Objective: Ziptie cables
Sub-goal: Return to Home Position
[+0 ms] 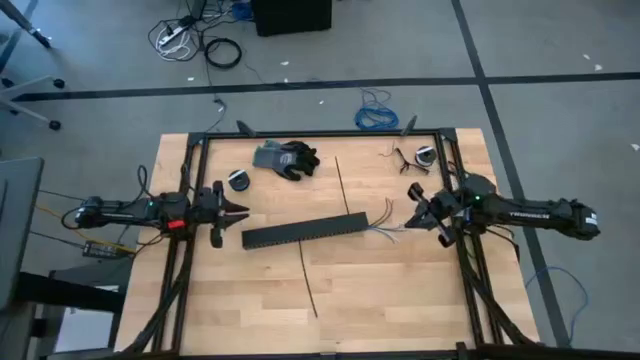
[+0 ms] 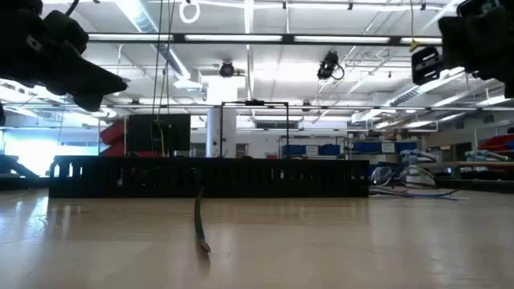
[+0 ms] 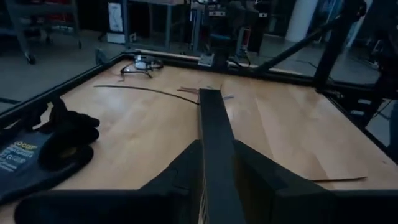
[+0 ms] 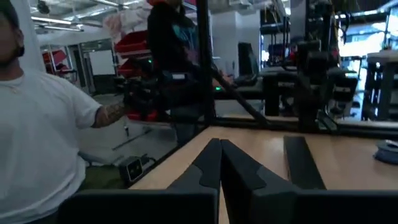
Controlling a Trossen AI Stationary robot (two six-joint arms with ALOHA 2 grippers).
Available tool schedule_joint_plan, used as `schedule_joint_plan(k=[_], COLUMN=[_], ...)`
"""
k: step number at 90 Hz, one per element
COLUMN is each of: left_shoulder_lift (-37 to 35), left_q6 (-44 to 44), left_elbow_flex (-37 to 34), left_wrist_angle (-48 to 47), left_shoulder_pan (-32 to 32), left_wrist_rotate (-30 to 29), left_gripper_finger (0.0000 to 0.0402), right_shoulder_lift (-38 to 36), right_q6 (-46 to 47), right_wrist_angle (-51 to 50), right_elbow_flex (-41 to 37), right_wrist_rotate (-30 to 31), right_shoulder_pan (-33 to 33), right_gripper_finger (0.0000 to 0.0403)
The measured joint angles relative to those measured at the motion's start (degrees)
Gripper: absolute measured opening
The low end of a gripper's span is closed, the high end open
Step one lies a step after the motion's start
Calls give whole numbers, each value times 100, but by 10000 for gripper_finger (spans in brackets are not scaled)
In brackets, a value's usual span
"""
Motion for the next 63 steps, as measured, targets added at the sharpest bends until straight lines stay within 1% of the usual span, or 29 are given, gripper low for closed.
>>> schedule_joint_plan(k=[12, 19, 36, 51, 63], left_shoulder_lift=[0, 0, 0, 0, 0], left_q6=[-4, -4, -7, -8, -9], left_elbow_flex=[0, 0, 0, 0, 2], left_wrist_angle=[6, 6, 5, 5, 6], left_shoulder_pan=[1, 1, 1, 1, 1], left_wrist_rotate=[2, 8, 16, 16, 16], left_gripper_finger=[75, 75, 75, 75, 75], right_shoulder_lift=[-521, -735, -1135, -1436, -1431], right_q6=[120, 137, -306, -362, -646], right_wrist_angle=[-382, -547, -1057, -1662, -2030], right_elbow_flex=[-2, -2, -2, -2, -2], right_wrist_rotate=[3, 2, -3, 0, 19], right_shoulder_pan=[162, 368, 820, 885, 894], right_gripper_finger=[3, 3, 3, 3, 3])
